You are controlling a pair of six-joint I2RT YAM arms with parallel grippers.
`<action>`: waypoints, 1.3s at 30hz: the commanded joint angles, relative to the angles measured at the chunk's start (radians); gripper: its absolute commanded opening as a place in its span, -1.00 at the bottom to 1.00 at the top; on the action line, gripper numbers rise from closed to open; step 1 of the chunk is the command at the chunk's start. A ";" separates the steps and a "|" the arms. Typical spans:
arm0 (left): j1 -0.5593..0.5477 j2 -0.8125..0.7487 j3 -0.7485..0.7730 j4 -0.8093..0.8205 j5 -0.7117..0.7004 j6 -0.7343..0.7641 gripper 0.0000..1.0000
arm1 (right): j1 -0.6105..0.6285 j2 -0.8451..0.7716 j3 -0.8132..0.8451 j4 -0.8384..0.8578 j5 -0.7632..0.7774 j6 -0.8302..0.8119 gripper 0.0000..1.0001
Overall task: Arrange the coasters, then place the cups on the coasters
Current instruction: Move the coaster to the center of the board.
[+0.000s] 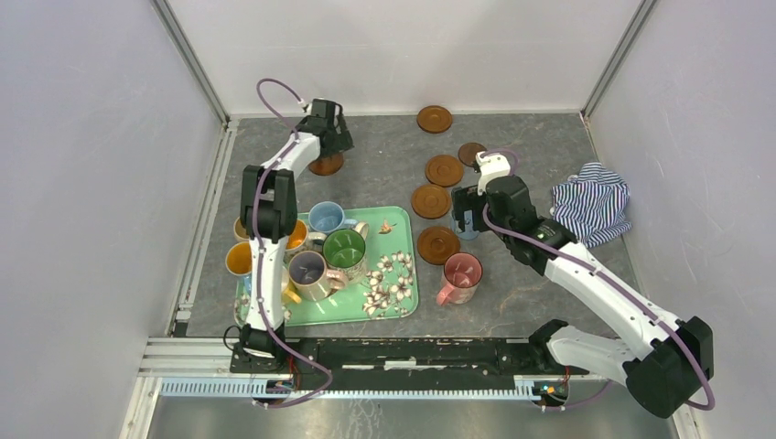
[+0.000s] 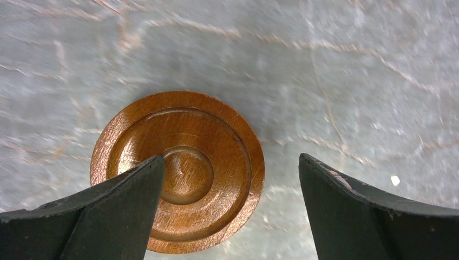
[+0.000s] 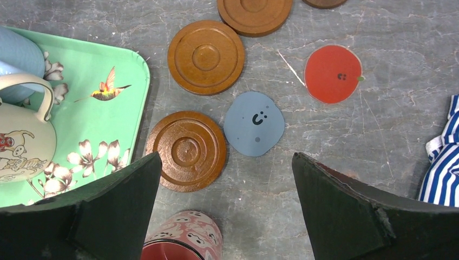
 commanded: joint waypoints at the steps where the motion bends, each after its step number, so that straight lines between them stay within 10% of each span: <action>1: 0.072 0.050 0.071 -0.020 -0.008 -0.050 0.99 | -0.002 0.017 0.011 0.029 -0.016 0.004 0.96; 39: 0.338 0.105 0.232 -0.049 0.077 -0.009 0.99 | -0.003 0.074 0.042 0.015 -0.034 -0.009 0.96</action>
